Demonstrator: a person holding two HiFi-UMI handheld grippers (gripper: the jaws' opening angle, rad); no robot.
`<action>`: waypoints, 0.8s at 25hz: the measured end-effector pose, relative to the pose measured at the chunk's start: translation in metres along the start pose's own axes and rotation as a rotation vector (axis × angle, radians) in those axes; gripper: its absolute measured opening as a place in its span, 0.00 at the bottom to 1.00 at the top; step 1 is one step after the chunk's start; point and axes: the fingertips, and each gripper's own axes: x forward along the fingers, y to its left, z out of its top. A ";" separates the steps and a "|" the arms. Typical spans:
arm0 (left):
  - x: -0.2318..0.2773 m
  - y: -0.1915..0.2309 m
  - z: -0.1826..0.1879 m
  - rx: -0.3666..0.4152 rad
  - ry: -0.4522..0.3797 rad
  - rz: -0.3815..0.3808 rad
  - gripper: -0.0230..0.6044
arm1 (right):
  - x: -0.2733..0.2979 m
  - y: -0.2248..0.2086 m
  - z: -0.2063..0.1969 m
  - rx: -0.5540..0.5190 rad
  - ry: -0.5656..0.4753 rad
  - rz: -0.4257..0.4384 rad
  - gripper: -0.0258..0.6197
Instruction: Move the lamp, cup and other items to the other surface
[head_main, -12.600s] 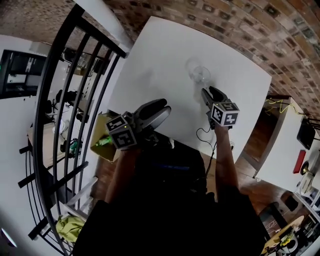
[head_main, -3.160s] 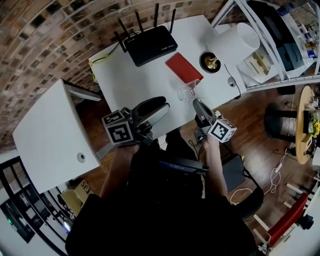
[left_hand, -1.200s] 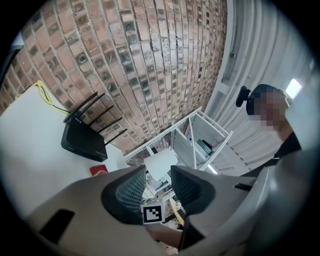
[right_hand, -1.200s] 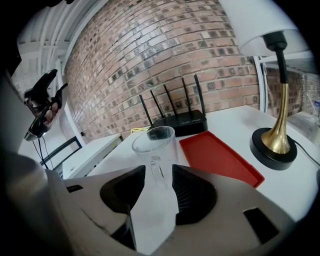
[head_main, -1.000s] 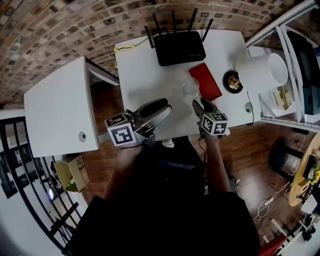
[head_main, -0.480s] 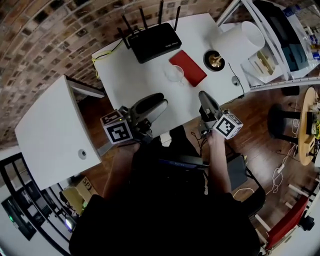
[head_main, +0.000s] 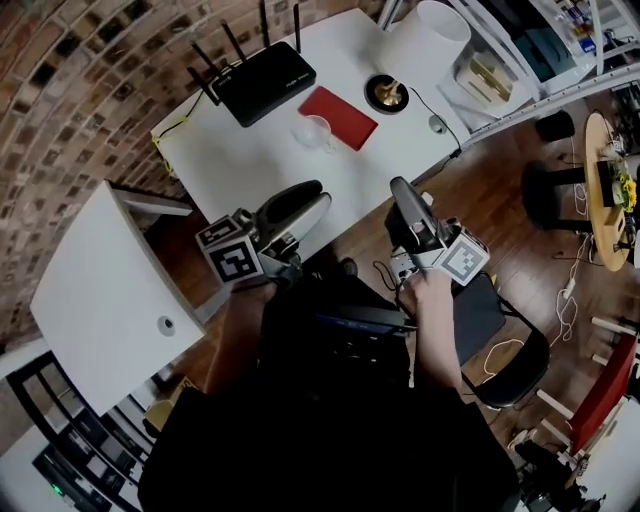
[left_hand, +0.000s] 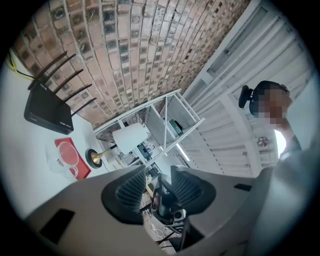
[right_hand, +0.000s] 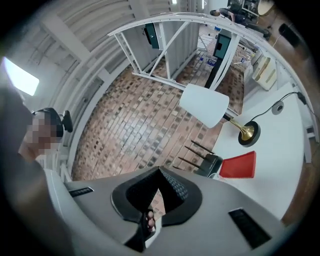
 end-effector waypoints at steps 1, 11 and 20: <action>0.002 -0.004 -0.003 0.001 0.003 -0.006 0.28 | -0.005 0.005 0.002 0.005 -0.008 0.009 0.06; 0.019 -0.062 -0.053 0.054 0.023 -0.027 0.28 | -0.075 0.057 0.007 0.102 -0.048 0.134 0.06; 0.006 -0.131 -0.125 0.087 0.034 -0.009 0.28 | -0.167 0.097 -0.008 0.119 -0.056 0.186 0.06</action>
